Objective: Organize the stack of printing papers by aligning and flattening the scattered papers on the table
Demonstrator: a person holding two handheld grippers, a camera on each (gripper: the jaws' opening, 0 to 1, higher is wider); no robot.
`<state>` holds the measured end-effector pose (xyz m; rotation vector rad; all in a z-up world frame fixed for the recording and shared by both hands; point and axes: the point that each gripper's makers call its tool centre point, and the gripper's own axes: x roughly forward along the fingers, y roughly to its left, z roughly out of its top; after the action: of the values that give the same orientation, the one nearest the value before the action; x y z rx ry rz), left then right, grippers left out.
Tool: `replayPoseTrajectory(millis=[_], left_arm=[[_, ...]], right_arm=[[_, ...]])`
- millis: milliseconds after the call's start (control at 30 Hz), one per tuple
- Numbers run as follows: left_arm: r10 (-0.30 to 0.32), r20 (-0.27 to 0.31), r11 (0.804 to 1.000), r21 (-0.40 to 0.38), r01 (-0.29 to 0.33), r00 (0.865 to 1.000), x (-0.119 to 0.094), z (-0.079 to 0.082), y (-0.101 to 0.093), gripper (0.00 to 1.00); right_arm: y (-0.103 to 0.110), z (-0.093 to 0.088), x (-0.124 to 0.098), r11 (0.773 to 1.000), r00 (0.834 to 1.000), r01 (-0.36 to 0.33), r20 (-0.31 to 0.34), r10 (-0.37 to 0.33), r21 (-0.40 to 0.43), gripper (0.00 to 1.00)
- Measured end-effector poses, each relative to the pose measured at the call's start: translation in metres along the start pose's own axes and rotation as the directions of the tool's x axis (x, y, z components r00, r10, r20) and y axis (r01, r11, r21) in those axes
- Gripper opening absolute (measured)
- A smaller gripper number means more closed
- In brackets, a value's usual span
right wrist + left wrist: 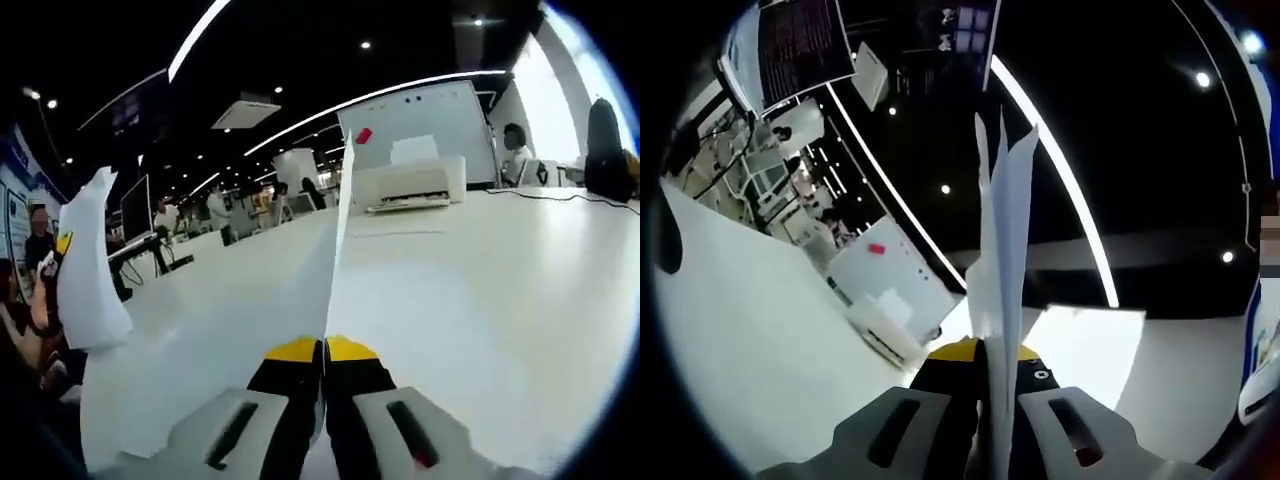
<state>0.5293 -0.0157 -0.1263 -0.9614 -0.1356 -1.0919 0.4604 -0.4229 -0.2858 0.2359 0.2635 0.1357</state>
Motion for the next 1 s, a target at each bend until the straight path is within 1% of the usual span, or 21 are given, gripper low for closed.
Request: replayPoseTrajectory(millis=[133, 400, 500, 533, 567, 633, 933, 1000], left_arm=[[0.003, 0.002, 1.0, 0.001, -0.003, 1.0, -0.001, 0.0, 0.001, 0.06], [0.007, -0.001, 1.0, 0.001, -0.007, 1.0, -0.001, -0.002, 0.002, 0.06], [0.008, -0.003, 1.0, 0.005, -0.008, 1.0, 0.0, 0.0, 0.001, 0.06], [0.008, -0.003, 1.0, 0.008, -0.008, 1.0, 0.0, 0.001, 0.001, 0.06], [0.008, -0.001, 1.0, 0.012, -0.008, 1.0, 0.0, 0.004, 0.0, 0.06], [0.007, 0.005, 1.0, 0.017, -0.007, 1.0, 0.0, 0.007, 0.0, 0.06], [0.005, 0.009, 1.0, 0.024, -0.005, 1.0, 0.001, 0.011, -0.001, 0.06], [0.006, 0.009, 1.0, 0.024, -0.006, 1.0, 0.001, 0.011, -0.001, 0.06]], right_arm=[[0.003, 0.004, -0.004, 1.0, 0.999, -0.019, 0.026, 0.018, 0.023, 0.0], [0.009, 0.008, -0.01, 0.997, 0.998, -0.045, 0.048, 0.042, 0.056, 0.0], [0.012, 0.016, -0.014, 0.993, 0.993, -0.082, 0.089, 0.074, 0.087, 0.0], [0.012, 0.017, -0.015, 0.993, 0.993, -0.084, 0.093, 0.075, 0.089, 0.0], [0.013, 0.021, -0.017, 0.992, 0.99, -0.089, 0.114, 0.079, 0.092, 0.0], [0.014, 0.022, -0.018, 0.991, 0.989, -0.096, 0.124, 0.083, 0.098, 0.0], [0.026, 0.023, -0.019, 0.989, 0.987, -0.11, 0.131, 0.097, 0.1, 0.0], [0.03, 0.025, -0.02, 0.986, 0.983, -0.125, 0.146, 0.108, 0.113, 0.0]])
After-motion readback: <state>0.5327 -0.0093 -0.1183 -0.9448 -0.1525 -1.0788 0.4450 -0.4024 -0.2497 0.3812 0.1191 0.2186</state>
